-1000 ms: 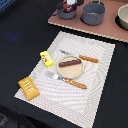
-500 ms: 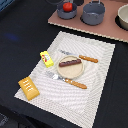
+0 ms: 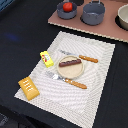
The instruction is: Interact with the objects in diverse but meaningful ways.
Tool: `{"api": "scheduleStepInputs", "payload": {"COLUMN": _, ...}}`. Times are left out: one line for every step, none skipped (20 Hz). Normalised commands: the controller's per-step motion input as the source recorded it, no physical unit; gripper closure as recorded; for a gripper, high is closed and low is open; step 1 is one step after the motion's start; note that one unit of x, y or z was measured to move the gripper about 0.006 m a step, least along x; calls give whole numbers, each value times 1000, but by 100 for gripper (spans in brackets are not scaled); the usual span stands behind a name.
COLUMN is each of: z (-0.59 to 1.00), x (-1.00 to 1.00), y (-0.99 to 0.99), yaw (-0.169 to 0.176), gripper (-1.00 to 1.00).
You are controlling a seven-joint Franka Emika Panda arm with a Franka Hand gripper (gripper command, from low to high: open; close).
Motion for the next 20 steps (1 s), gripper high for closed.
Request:
{"api": "scheduleStepInputs", "payload": {"z": 0, "x": 203, "y": -509, "yaw": -68, "gripper": -100}}
{"api": "scheduleStepInputs", "payload": {"z": 0, "x": 163, "y": -477, "yaw": -68, "gripper": -100}}
{"api": "scheduleStepInputs", "payload": {"z": 0, "x": 151, "y": -503, "yaw": -65, "gripper": -100}}
{"api": "scheduleStepInputs", "payload": {"z": -14, "x": 103, "y": -517, "yaw": -71, "gripper": -100}}
{"api": "scheduleStepInputs", "payload": {"z": -51, "x": 43, "y": -463, "yaw": -68, "gripper": -100}}
{"api": "scheduleStepInputs", "payload": {"z": -80, "x": 0, "y": -349, "yaw": -55, "gripper": -100}}
{"api": "scheduleStepInputs", "payload": {"z": -129, "x": 0, "y": -254, "yaw": -52, "gripper": -100}}
{"api": "scheduleStepInputs", "payload": {"z": -180, "x": -9, "y": -231, "yaw": -48, "gripper": -100}}
{"api": "scheduleStepInputs", "payload": {"z": -209, "x": -43, "y": -203, "yaw": -40, "gripper": -100}}
{"api": "scheduleStepInputs", "payload": {"z": -257, "x": -20, "y": -160, "yaw": -34, "gripper": -100}}
{"api": "scheduleStepInputs", "payload": {"z": -249, "x": -51, "y": -123, "yaw": -34, "gripper": -100}}
{"api": "scheduleStepInputs", "payload": {"z": -243, "x": -57, "y": -166, "yaw": -41, "gripper": -100}}
{"api": "scheduleStepInputs", "payload": {"z": -211, "x": -51, "y": -177, "yaw": -46, "gripper": -100}}
{"api": "scheduleStepInputs", "payload": {"z": -166, "x": -29, "y": -194, "yaw": -57, "gripper": -100}}
{"api": "scheduleStepInputs", "payload": {"z": -129, "x": 0, "y": -254, "yaw": -75, "gripper": -100}}
{"api": "scheduleStepInputs", "payload": {"z": -120, "x": 0, "y": -323, "yaw": -77, "gripper": -100}}
{"api": "scheduleStepInputs", "payload": {"z": -143, "x": 0, "y": -320, "yaw": -73, "gripper": -100}}
{"api": "scheduleStepInputs", "payload": {"z": -191, "x": 0, "y": -309, "yaw": -72, "gripper": -100}}
{"api": "scheduleStepInputs", "payload": {"z": -217, "x": 0, "y": -326, "yaw": -72, "gripper": -100}}
{"api": "scheduleStepInputs", "payload": {"z": -249, "x": 0, "y": -317, "yaw": -68, "gripper": -100}}
